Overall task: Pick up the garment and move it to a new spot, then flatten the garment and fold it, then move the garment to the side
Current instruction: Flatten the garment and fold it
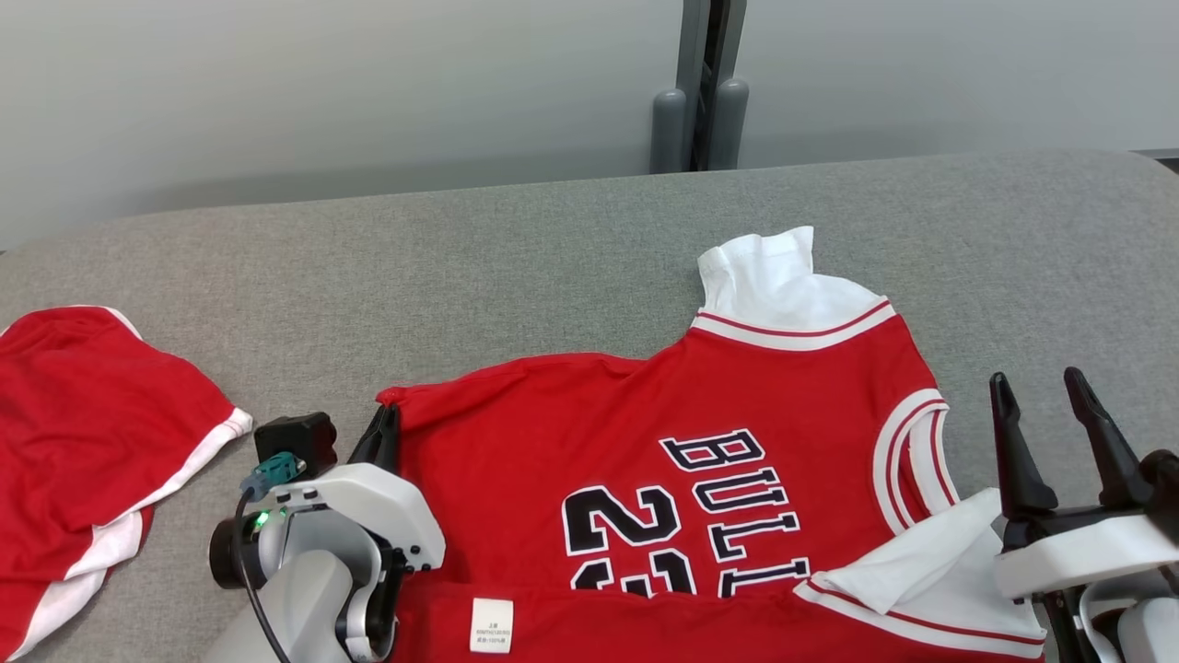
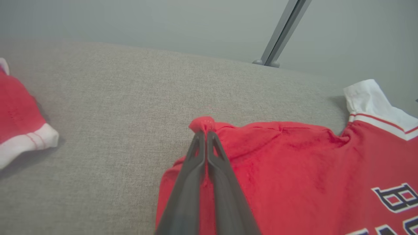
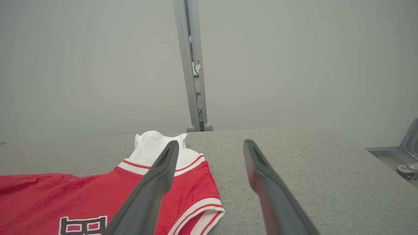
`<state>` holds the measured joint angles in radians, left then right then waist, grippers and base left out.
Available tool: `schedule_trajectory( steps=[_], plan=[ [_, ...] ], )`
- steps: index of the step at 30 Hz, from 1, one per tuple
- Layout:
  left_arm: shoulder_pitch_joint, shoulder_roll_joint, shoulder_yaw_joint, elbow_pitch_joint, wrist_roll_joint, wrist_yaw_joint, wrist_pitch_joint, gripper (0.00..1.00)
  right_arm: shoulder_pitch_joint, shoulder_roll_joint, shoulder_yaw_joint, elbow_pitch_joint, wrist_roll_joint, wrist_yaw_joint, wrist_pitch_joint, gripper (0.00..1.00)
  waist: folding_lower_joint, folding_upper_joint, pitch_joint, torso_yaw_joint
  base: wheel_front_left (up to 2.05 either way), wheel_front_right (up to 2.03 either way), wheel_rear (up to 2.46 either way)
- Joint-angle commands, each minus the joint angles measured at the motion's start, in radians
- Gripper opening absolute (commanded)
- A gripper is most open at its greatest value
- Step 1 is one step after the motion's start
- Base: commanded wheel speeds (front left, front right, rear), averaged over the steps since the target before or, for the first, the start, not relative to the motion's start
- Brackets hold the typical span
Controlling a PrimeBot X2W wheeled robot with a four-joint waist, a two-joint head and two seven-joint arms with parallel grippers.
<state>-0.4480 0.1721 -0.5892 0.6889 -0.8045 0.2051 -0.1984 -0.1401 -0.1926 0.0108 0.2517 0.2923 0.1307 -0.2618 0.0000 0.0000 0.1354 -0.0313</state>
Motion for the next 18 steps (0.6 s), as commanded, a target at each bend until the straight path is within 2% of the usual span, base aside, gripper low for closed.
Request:
schedule_trajectory(
  steps=[1, 7, 13, 18],
  plan=[
    [0.011, 0.007, 0.003, -0.001, -0.005, 0.003, -0.004, 0.00, 0.010, 0.003, -0.008, -0.011, -0.014, 0.000, -0.005, 1.00, 0.0000, 0.0000, 0.000, 0.001, 0.00, 0.00, 0.00],
    [0.001, 0.005, -0.005, -0.009, -0.002, 0.007, 0.001, 0.00, 0.020, 0.017, -0.022, -0.029, -0.034, 0.000, 0.005, 1.00, 0.0000, 0.0000, 0.009, 0.015, 0.00, 0.00, 0.00],
    [-0.022, -0.006, -0.018, -0.023, 0.004, 0.004, 0.008, 0.00, -0.033, -0.008, -0.003, -0.032, -0.008, 0.000, 0.050, 1.00, 0.0000, 0.0000, 0.046, 0.037, 0.00, 0.00, 0.00],
    [-0.054, -0.007, -0.027, -0.039, 0.015, 0.007, 0.019, 0.00, -0.147, -0.059, 0.039, 0.031, 0.040, 0.000, 0.197, 1.00, 0.0000, 0.0000, 0.102, 0.056, 0.00, 0.00, 0.00]
  ],
)
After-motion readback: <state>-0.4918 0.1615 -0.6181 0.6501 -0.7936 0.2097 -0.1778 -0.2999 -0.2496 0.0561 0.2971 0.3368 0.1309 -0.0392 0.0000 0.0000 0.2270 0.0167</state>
